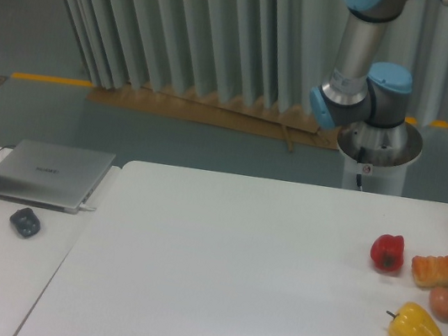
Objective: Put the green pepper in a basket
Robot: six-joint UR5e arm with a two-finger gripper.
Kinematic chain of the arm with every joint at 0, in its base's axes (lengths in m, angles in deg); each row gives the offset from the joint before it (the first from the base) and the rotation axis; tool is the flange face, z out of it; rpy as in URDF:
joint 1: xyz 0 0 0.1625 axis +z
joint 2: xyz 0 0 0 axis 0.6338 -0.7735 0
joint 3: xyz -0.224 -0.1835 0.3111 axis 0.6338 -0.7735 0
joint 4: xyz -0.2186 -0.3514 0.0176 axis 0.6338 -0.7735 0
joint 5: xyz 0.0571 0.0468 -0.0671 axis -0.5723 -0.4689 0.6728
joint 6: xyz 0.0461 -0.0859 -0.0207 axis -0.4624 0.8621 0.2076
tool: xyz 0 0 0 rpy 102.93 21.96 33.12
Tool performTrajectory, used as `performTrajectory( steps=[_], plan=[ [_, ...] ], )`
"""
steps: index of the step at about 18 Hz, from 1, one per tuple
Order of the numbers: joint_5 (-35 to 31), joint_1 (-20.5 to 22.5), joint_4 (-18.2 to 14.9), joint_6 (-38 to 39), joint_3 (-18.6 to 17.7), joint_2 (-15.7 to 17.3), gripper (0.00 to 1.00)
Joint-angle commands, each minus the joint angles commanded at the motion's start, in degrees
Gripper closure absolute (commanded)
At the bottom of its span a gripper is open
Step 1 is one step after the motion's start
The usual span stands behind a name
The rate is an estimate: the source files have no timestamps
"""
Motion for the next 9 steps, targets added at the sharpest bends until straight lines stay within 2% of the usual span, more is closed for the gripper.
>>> performTrajectory(
  steps=[3,5,9],
  plan=[
    [4.40,-0.53,0.09,8.97,0.08,-0.09,0.00],
    [8.43,-0.53,0.26,12.32,0.17,-0.09,0.00],
    [9.86,-0.26,0.18,12.25,0.00,0.00,0.00]
  ],
)
